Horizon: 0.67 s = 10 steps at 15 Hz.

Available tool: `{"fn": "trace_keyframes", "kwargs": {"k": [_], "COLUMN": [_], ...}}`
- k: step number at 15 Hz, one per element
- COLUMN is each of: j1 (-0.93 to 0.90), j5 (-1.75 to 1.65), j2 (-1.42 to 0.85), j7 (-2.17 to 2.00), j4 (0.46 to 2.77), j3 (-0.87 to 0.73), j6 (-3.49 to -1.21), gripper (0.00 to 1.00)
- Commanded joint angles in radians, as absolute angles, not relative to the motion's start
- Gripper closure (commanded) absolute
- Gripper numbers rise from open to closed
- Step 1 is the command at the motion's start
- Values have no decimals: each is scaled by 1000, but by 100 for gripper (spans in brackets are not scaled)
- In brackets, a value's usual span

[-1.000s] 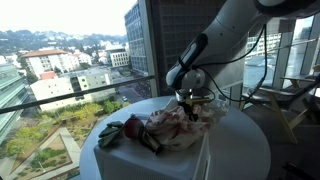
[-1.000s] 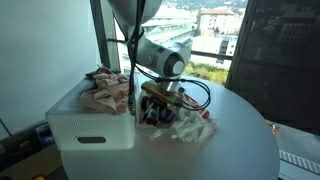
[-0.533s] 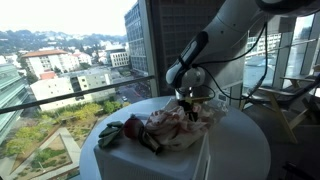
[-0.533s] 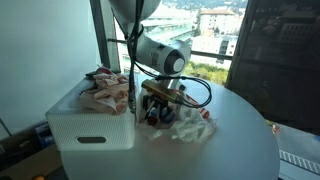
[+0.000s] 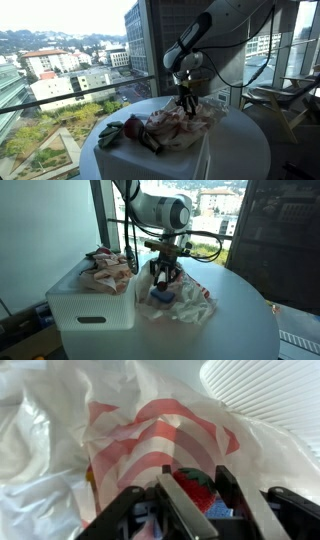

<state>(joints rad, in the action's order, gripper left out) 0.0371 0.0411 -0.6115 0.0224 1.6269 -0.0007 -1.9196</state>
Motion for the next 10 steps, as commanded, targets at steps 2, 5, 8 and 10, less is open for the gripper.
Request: {"fn": "trace_keyframes", "kwargs": {"k": [2, 5, 8, 10], "j1": [-7, -32, -82, -114], "j5": [-3, 11, -7, -11], "j2": [-553, -535, -525, -525], "j7": [-43, -18, -14, 4], "j4": [1519, 1448, 1404, 1384], "j3": [-8, 23, 51, 73], "j6": [-1786, -1709, -1673, -1666], "gripper": [77, 77, 77, 77]}}
